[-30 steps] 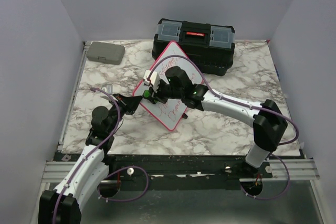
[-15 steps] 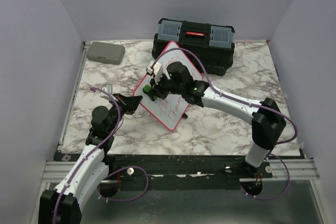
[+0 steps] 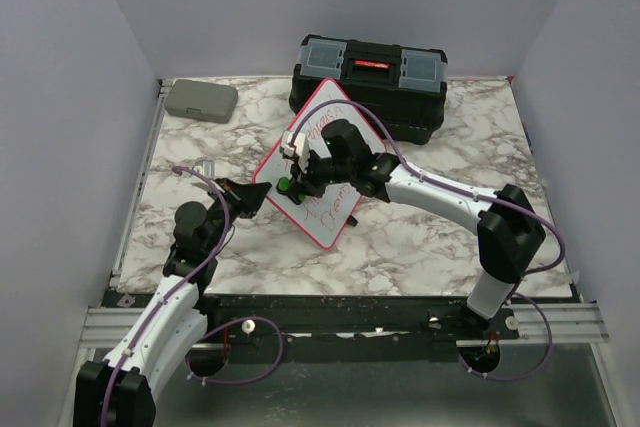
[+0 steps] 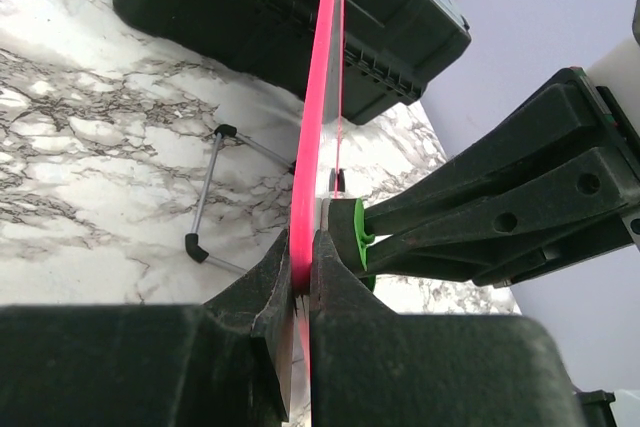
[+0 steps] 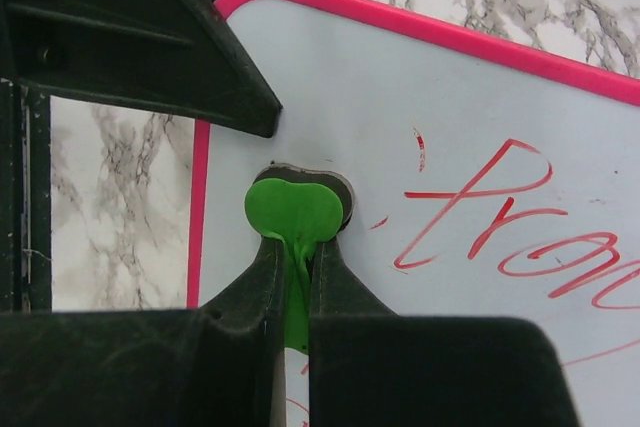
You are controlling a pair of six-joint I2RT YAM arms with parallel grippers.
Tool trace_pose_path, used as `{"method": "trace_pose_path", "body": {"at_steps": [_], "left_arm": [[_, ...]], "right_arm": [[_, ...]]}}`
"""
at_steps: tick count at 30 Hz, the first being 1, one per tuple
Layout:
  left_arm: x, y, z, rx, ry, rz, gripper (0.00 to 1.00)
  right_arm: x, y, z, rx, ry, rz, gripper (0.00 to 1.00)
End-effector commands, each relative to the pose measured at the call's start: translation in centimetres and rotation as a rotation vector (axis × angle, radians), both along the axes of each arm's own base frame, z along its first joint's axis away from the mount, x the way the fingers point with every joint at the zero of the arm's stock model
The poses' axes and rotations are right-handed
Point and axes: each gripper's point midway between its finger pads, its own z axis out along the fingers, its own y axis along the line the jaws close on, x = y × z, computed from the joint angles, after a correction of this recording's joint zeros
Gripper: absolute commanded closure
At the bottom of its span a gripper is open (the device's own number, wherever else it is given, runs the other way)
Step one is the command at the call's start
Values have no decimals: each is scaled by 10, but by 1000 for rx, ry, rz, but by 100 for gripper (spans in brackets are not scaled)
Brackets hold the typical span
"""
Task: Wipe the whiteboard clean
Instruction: Erase the whiteboard at the whiteboard stand.
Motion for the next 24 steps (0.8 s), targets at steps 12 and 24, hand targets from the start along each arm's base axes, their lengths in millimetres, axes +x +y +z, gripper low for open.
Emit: {"method": "trace_pose_path", "body": {"at_steps": [12, 24], "left_arm": [[-13, -19, 18, 20, -77, -132, 100], [-13, -20, 19, 30, -83, -138, 100]], "right_arm": [[65, -1, 5, 58, 46, -490, 99], [48, -1, -20, -51, 83, -378, 100]]}}
